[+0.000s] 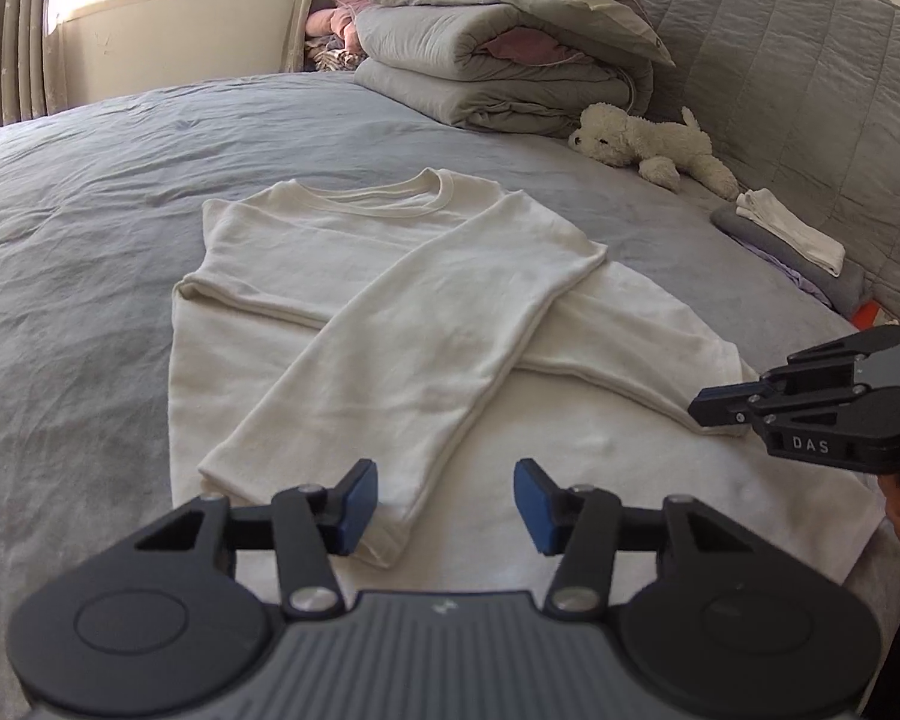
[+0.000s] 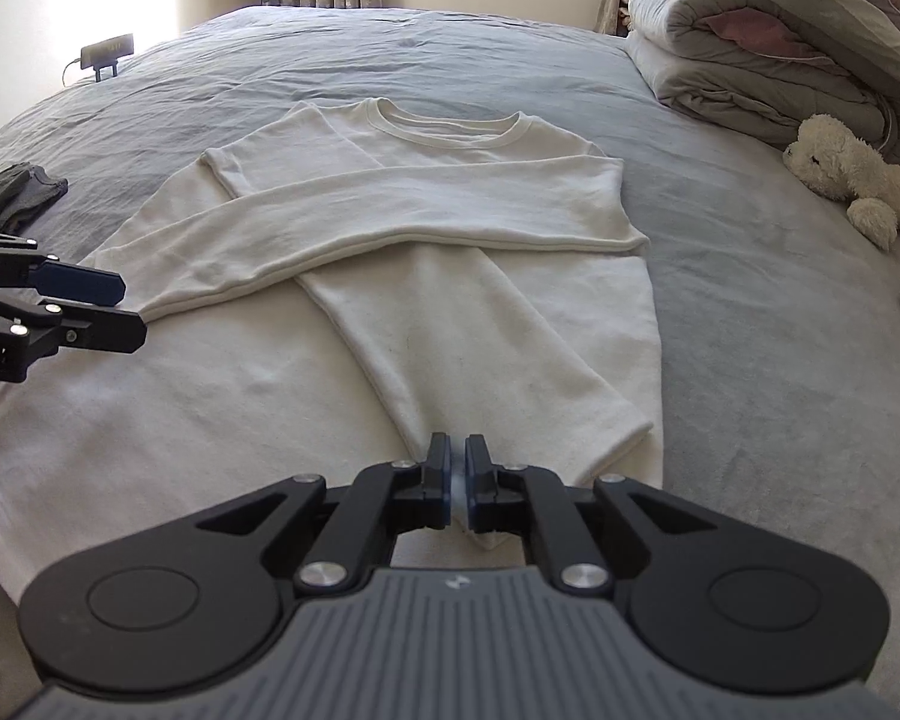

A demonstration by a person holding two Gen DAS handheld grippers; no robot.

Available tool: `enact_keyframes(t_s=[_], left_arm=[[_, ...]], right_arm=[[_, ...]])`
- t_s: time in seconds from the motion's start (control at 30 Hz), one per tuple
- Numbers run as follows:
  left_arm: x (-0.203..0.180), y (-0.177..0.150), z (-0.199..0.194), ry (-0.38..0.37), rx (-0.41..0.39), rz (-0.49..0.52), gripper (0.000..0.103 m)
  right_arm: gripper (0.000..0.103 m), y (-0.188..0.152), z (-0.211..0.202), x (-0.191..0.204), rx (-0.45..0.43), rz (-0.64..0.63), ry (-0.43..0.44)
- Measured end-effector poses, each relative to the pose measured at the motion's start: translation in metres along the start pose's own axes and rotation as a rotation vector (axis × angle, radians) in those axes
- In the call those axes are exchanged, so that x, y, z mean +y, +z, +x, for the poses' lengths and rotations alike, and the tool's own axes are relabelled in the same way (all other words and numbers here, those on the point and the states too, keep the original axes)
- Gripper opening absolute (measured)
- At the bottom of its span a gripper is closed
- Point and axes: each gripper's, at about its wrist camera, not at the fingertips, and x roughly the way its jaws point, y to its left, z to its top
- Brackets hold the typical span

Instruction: Fold clothes

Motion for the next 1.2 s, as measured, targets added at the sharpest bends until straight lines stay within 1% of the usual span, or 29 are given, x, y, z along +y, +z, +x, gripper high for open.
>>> enact_keyframes(t_s=[0.07, 0.17, 0.33, 0.43, 0.6, 0.73, 0.8, 0.87, 0.9, 1.07, 1.2], left_arm=[[0.003, -0.004, 0.002, 0.019, 0.007, -0.007, 0.034], [0.004, -0.006, 0.000, 0.027, 0.005, -0.012, 0.030], [-0.002, -0.009, 0.001, 0.053, 0.009, 0.043, 0.029], [-0.001, -0.009, 0.001, 0.054, 0.007, 0.046, 0.029], [0.006, -0.013, -0.004, 0.043, -0.001, 0.012, 0.029], [0.012, -0.034, -0.027, 0.050, -0.003, -0.040, 0.029], [0.015, -0.046, -0.039, 0.054, -0.003, -0.066, 0.029], [0.018, -0.057, -0.051, 0.058, -0.004, -0.093, 0.029], [0.019, -0.063, -0.058, 0.060, -0.004, -0.107, 0.029], [0.025, -0.091, -0.087, 0.069, -0.006, -0.175, 0.029], [0.025, -0.102, -0.101, 0.075, -0.012, -0.210, 0.029]], right_arm=[[0.008, -0.002, -0.001, -0.004, 0.005, 0.012, 0.002], [0.008, -0.004, -0.002, -0.009, 0.009, 0.041, 0.009], [0.008, -0.007, -0.002, -0.001, 0.002, 0.016, -0.022], [0.008, -0.009, 0.000, -0.001, -0.004, 0.018, -0.030], [0.008, -0.017, -0.002, -0.001, -0.041, 0.016, -0.026], [0.008, -0.027, -0.010, 0.001, -0.069, 0.011, -0.031], [0.009, -0.032, -0.017, 0.003, -0.069, 0.017, -0.024], [0.013, -0.038, -0.024, 0.008, -0.057, 0.011, -0.038], [0.017, -0.044, -0.028, 0.011, -0.048, 0.008, -0.058], [0.017, -0.082, -0.060, 0.015, -0.031, 0.083, -0.068], [0.016, -0.103, -0.080, 0.012, -0.022, 0.161, -0.059]])
